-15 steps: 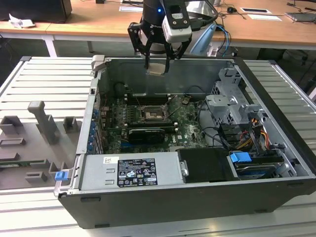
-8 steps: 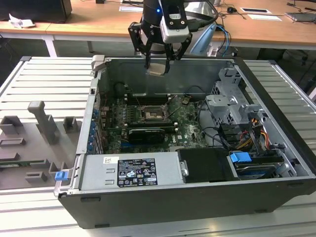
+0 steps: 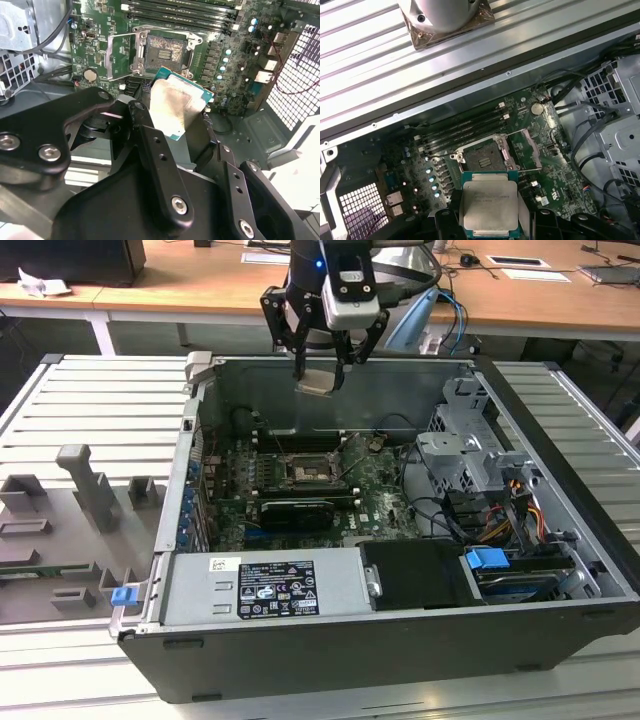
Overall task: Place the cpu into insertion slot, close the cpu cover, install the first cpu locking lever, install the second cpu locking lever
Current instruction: 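Place the cpu into insertion slot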
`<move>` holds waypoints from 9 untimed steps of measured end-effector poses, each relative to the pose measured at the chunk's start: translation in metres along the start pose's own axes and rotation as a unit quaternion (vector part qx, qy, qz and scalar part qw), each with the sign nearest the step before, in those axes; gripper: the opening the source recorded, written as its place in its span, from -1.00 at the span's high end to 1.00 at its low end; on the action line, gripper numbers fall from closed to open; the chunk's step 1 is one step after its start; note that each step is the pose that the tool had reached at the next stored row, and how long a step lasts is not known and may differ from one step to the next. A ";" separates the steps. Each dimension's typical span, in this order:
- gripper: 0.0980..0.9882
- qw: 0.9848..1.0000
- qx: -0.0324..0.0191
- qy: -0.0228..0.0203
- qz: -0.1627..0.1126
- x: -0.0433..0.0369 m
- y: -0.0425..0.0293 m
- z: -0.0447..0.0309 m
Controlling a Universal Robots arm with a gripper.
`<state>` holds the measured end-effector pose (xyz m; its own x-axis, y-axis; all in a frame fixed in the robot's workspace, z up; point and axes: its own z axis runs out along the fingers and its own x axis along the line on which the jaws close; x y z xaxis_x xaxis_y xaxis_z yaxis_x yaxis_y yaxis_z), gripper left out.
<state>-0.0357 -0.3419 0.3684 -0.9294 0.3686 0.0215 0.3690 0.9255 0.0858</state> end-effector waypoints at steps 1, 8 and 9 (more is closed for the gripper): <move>0.04 1.000 0.000 0.000 0.001 0.0000 0.0000 0.0000; 0.04 1.000 0.000 -0.001 0.014 0.0000 -0.0001 0.0006; 0.04 1.000 0.000 -0.001 0.016 0.0000 -0.0001 0.0007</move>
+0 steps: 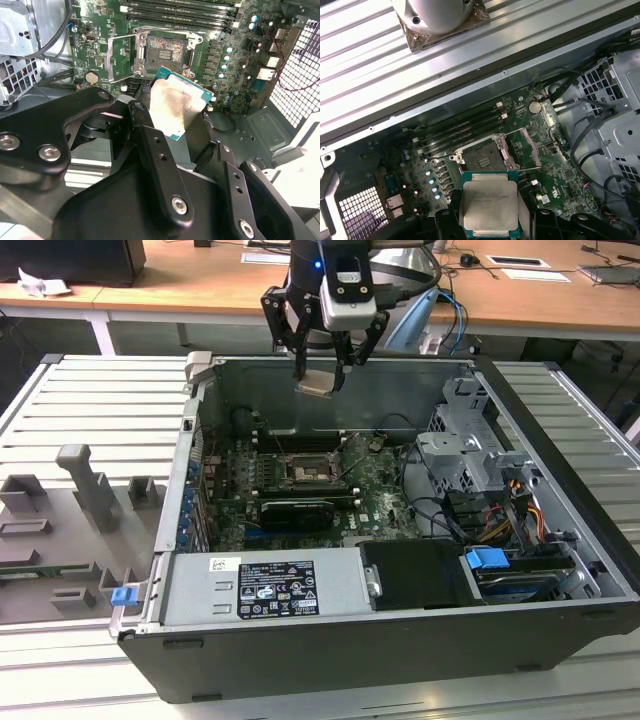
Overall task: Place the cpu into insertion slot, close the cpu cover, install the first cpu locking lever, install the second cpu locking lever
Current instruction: 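Place the cpu into insertion slot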
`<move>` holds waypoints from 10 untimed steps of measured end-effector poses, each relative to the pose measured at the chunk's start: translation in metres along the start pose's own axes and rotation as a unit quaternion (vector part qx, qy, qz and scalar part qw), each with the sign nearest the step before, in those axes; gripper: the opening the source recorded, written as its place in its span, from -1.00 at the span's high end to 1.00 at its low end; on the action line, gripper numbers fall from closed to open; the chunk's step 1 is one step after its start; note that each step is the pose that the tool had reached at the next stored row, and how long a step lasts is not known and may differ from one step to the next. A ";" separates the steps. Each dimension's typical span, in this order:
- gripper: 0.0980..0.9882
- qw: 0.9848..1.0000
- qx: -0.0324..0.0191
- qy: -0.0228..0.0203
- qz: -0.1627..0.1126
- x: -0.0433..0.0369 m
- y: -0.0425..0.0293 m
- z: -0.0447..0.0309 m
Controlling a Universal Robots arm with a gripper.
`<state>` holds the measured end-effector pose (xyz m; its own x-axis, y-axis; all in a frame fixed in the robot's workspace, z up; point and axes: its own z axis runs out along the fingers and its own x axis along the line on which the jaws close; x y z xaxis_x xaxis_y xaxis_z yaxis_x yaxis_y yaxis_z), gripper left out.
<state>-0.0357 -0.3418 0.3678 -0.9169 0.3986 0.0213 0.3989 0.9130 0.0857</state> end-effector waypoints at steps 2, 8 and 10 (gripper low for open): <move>0.04 1.000 0.000 -0.001 0.007 0.0000 0.0000 0.0002; 0.04 1.000 0.000 -0.003 0.028 0.0000 -0.0001 0.0007; 0.04 0.999 0.000 -0.003 0.034 0.0000 -0.0001 0.0009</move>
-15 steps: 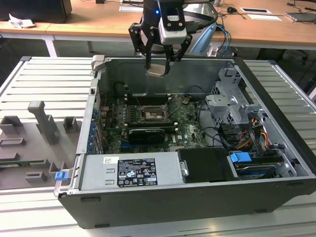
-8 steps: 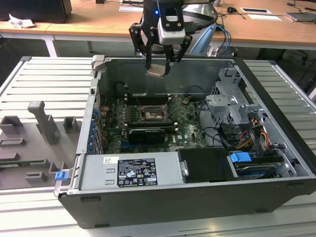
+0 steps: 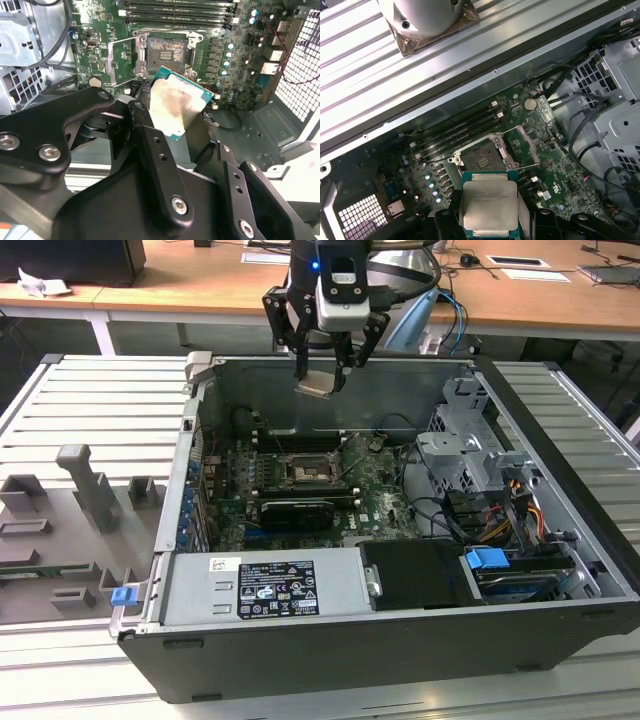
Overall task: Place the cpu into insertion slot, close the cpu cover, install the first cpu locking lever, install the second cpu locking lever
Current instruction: 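Place the cpu into insertion slot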
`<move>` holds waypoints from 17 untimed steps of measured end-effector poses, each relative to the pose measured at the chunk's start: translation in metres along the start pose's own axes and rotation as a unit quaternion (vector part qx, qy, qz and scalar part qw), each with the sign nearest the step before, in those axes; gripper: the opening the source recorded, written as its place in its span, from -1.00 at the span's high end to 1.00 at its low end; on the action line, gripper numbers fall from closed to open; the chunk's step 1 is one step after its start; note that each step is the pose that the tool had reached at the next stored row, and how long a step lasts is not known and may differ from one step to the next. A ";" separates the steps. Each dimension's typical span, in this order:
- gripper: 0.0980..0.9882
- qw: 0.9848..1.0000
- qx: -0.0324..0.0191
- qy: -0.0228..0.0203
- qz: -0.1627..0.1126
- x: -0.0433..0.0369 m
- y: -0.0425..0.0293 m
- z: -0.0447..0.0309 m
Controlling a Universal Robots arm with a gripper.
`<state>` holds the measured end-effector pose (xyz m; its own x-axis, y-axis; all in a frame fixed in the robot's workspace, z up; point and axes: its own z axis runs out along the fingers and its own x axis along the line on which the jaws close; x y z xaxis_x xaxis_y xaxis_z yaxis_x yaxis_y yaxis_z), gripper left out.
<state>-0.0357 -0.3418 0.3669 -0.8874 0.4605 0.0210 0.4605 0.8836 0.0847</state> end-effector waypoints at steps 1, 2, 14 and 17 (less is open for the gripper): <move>0.04 1.000 0.000 0.000 0.003 0.0000 0.0000 0.0001; 0.04 1.000 0.000 -0.001 0.006 0.0000 0.0000 0.0002; 0.04 0.999 -0.001 -0.005 0.054 0.0000 -0.0002 0.0016; 0.04 0.998 -0.001 -0.006 0.070 0.0000 -0.0002 0.0020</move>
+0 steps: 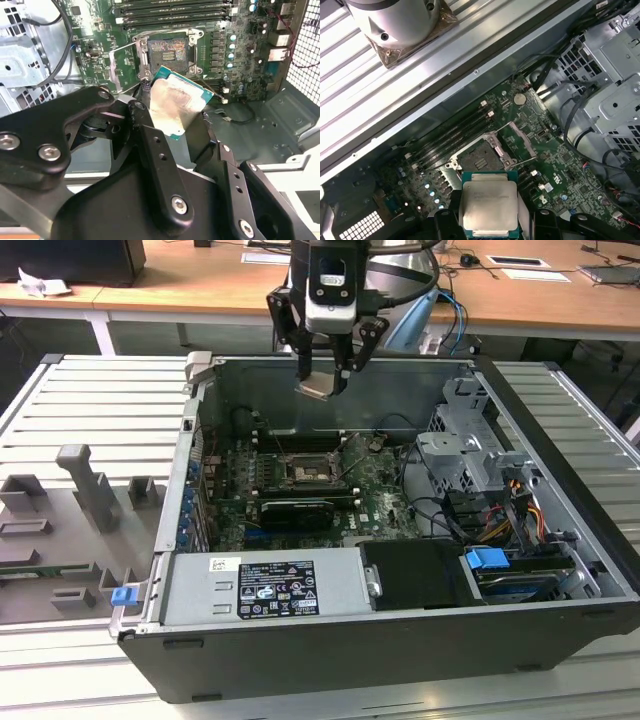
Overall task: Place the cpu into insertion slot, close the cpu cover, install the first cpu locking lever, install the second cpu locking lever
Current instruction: 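Place the cpu into insertion slot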
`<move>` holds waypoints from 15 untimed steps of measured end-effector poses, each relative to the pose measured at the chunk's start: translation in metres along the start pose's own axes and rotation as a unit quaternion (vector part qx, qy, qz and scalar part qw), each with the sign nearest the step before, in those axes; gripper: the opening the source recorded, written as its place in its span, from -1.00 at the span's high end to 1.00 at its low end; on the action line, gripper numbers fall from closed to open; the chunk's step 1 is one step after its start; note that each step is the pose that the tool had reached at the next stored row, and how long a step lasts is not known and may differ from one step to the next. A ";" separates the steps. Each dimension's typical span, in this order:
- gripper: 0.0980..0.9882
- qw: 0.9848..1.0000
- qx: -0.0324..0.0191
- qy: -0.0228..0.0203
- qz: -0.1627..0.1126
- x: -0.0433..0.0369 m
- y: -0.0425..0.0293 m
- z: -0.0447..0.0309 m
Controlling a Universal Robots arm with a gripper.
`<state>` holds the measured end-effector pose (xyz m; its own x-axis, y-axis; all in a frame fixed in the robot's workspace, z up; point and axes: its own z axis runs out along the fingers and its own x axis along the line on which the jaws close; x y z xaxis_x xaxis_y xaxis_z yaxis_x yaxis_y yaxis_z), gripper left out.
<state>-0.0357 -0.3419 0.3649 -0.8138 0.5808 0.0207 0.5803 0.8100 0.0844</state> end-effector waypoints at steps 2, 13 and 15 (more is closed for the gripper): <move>0.04 1.000 0.000 -0.001 0.009 0.0000 0.0000 0.0003; 0.04 0.998 0.000 -0.005 0.065 -0.0001 -0.0001 0.0022; 0.04 0.998 0.001 -0.004 0.068 -0.0003 -0.0005 0.0026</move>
<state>-0.0356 -0.3422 0.3622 -0.7277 0.6855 0.0237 0.6849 0.7243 0.0788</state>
